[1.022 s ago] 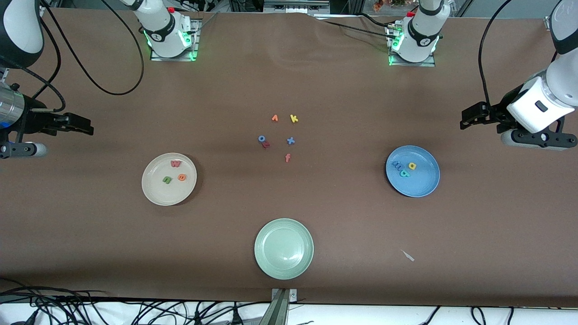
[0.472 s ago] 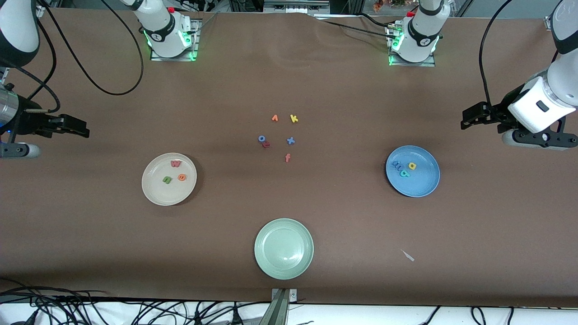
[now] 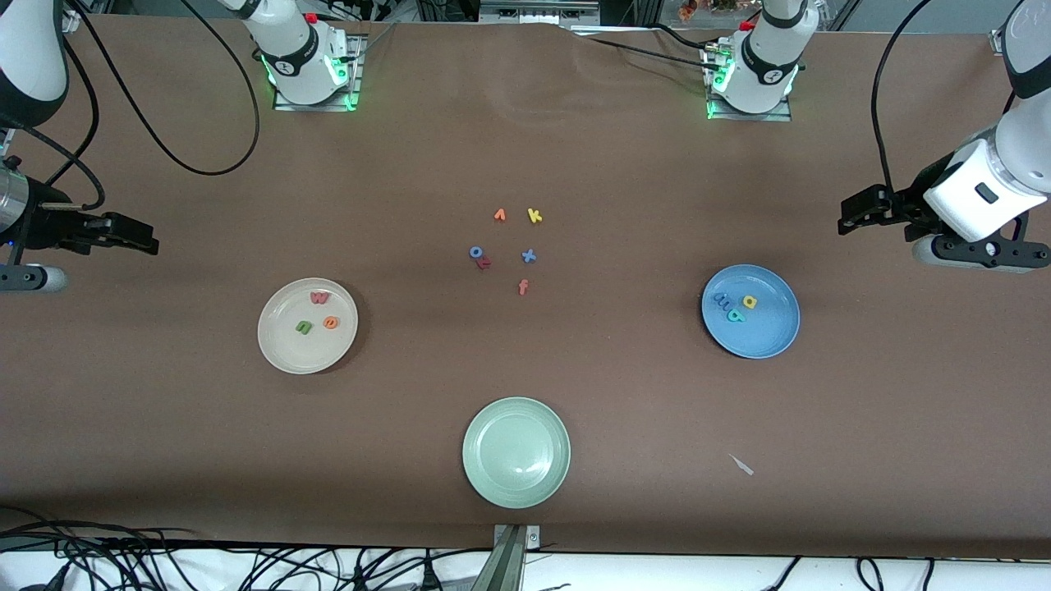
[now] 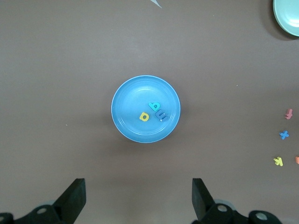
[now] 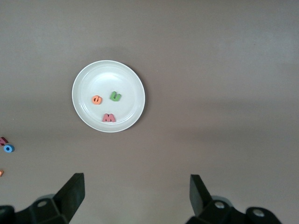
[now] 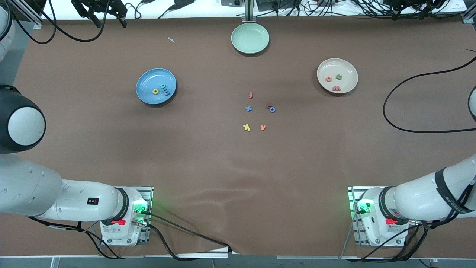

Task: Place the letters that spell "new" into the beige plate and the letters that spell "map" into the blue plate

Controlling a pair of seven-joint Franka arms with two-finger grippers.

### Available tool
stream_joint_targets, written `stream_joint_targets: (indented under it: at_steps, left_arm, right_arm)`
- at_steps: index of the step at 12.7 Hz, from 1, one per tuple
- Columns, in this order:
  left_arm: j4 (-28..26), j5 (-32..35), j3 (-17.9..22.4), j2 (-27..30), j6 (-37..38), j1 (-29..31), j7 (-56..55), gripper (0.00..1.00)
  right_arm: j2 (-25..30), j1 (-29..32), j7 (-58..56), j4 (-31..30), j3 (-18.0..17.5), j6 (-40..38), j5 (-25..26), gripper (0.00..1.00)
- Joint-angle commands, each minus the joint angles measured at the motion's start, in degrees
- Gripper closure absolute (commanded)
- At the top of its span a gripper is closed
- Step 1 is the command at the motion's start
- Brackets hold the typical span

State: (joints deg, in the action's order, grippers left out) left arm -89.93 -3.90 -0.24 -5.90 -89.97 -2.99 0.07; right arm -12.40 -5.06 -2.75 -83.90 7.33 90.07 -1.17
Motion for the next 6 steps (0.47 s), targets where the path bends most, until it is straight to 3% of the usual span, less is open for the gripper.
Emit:
stream_joint_targets:
  at_steps: [1,6]
  left_arm:
    - [1.77,-0.49,-0.02,-0.69,1.38,0.44,-0.34,0.0]
    - [2.38,-0.49,-0.02,-0.77,1.38,0.44,-0.42,0.0]
  right_arm:
    - [-0.7,0.49,-0.41,1.89,-0.03,-0.43,-0.59,0.01]
    - [-0.61,0.41,-0.23,1.89,-0.12,-0.07,-0.76,0.01]
